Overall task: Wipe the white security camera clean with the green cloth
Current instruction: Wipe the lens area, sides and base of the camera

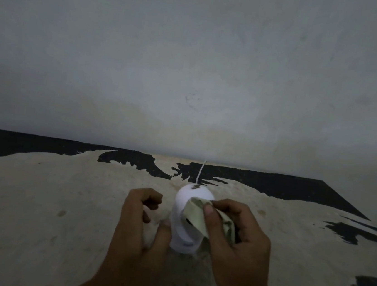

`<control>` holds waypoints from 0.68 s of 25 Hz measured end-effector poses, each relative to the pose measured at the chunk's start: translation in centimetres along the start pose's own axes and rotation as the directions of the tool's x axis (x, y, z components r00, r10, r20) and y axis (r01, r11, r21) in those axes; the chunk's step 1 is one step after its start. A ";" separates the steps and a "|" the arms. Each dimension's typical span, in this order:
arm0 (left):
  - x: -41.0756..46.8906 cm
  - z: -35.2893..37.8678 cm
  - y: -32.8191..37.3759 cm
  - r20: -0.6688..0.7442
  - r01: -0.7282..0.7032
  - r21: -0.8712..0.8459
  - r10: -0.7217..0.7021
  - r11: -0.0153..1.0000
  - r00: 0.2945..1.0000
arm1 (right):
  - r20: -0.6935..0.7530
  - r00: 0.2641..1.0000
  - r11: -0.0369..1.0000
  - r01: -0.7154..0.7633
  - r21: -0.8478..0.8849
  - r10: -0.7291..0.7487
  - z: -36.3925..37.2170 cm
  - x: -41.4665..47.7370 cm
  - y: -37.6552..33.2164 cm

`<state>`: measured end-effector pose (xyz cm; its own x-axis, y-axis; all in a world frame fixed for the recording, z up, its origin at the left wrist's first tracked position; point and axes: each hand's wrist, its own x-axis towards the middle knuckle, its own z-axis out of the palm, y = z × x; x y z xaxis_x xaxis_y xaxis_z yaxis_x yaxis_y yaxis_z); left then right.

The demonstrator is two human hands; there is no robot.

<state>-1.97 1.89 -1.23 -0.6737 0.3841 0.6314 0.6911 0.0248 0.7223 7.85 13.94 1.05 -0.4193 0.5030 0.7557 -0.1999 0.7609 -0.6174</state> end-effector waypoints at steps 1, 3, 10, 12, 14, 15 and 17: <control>-0.1 -0.3 0.4 -0.036 -0.045 -0.018 0.044 0.999 0.998 | 0.009 1.000 0.999 -0.029 0.046 0.028 0.2 -0.1 -0.1; -0.1 -0.4 1.5 -0.072 -0.101 -0.045 0.098 0.994 0.993 | 0.016 0.999 0.995 -0.032 0.099 0.031 0.4 -0.3 -0.3; 0.4 0.9 3.8 -0.062 0.125 -0.368 -0.158 0.921 0.985 | 0.144 0.990 0.989 -0.013 0.149 -0.009 0.8 -0.6 -1.5; 0.6 1.0 4.0 -0.081 0.144 -0.401 -0.192 0.905 0.978 | 0.167 0.986 0.986 -0.049 0.162 0.021 0.7 -0.7 -1.5; 0.7 0.9 3.9 -0.112 0.129 -0.409 -0.190 0.903 0.975 | 0.143 0.989 0.989 -0.062 0.135 0.042 0.5 -0.6 -1.3; 0.8 0.8 3.7 -0.124 0.119 -0.395 -0.182 0.911 0.976 | 0.115 0.992 0.989 -0.073 0.132 0.058 0.3 -0.4 -1.0; 1.2 0.4 3.2 -0.129 0.085 -0.308 -0.130 0.948 0.983 | 0.067 0.991 0.986 -0.126 0.112 0.119 0.0 -0.1 -0.2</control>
<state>-0.42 2.80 1.74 -0.7858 0.2553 0.5634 0.5174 -0.2278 0.8249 7.96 13.77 1.15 -0.4988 0.5615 0.6602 -0.2429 0.6406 -0.7284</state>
